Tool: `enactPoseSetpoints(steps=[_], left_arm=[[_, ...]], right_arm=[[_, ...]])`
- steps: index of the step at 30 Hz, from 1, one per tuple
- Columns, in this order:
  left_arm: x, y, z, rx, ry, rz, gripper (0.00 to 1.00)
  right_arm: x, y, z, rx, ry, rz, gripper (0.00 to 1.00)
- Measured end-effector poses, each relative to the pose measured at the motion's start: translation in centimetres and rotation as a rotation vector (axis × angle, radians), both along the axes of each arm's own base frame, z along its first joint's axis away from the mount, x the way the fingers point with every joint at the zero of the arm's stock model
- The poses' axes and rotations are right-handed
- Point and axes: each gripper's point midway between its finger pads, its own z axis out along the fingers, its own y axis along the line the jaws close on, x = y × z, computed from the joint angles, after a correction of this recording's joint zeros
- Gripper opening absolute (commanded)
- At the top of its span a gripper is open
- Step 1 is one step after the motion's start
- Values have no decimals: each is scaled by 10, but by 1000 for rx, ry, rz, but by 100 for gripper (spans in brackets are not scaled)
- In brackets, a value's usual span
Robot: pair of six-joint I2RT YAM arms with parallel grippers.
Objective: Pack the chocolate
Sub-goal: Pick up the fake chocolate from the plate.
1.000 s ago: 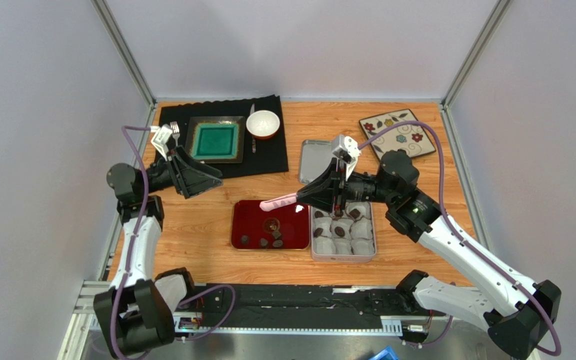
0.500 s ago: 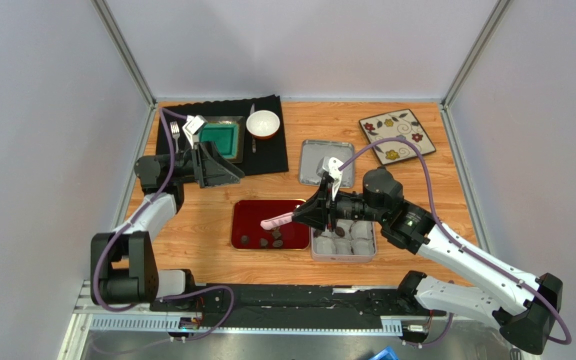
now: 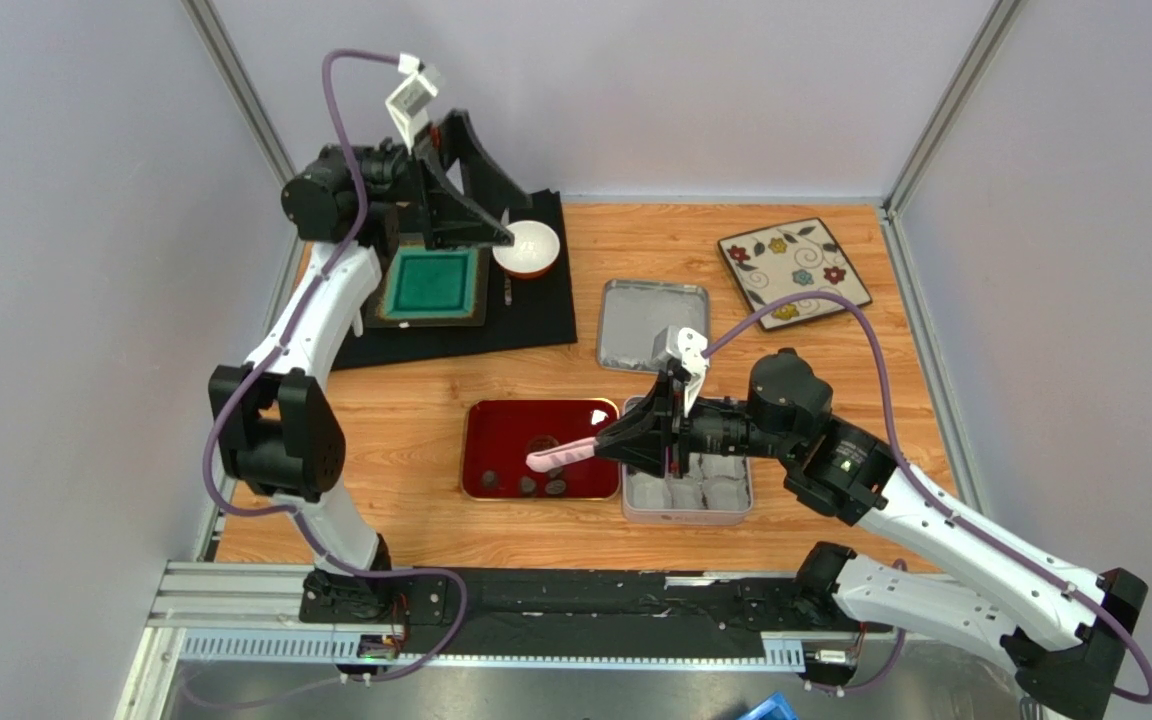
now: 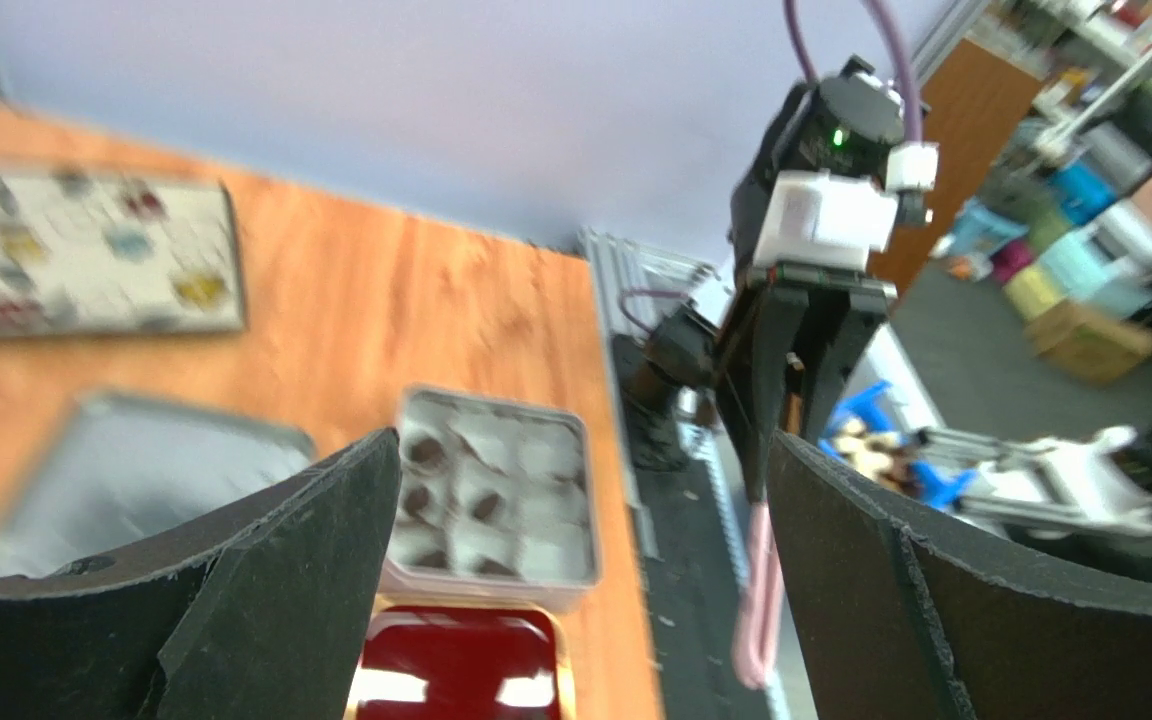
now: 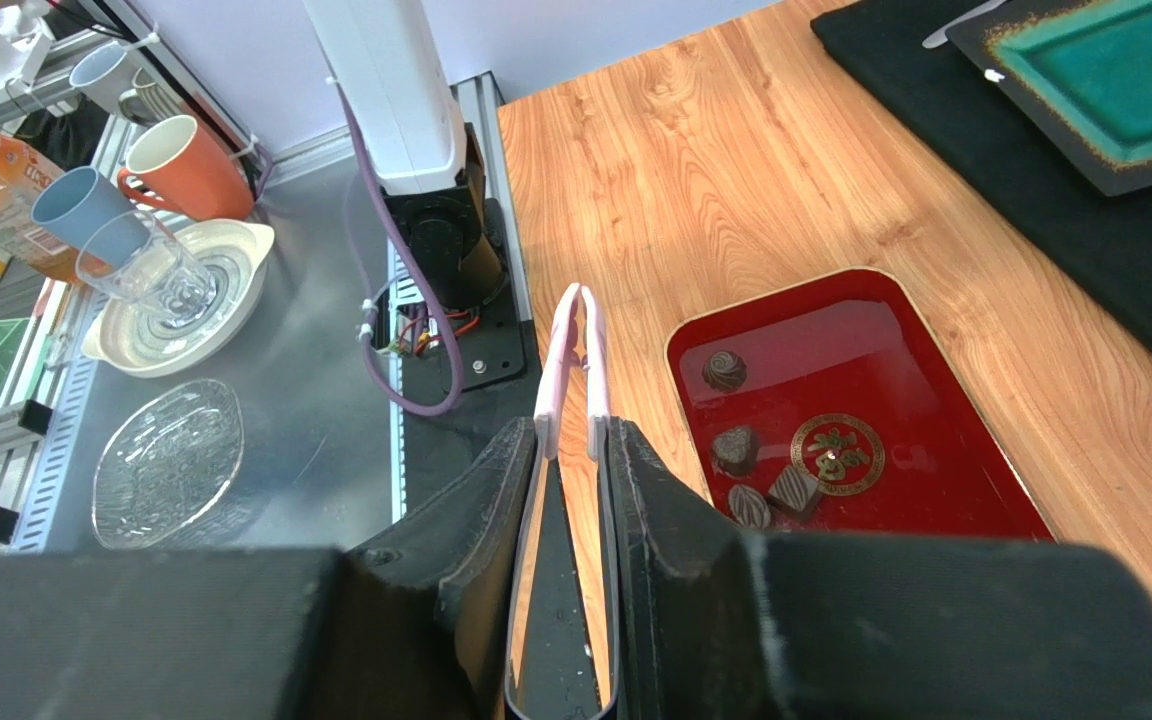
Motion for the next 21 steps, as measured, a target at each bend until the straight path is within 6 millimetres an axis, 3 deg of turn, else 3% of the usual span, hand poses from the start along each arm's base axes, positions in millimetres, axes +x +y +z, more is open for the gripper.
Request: enactPoseSetpoints(steps=[5,9,13,17,21], left_arm=[[25,-16,59,-36,-227,-38,99],[40,-29,68,-55,-323,-66,99],[36,-34,80,-90,-557,-69,99],[33,-22,109,-133,-937,-22,99],[46,12,140,-138,-1393,93,99]], right_arm=[[-2,1,-2,-4,13,5,0],[-6,4,-4,-10,26,20,0],[-8,7,-8,-20,36,33,0],[-8,10,-17,-51,58,33,0],[-2,15,-24,-80,72,16,0]])
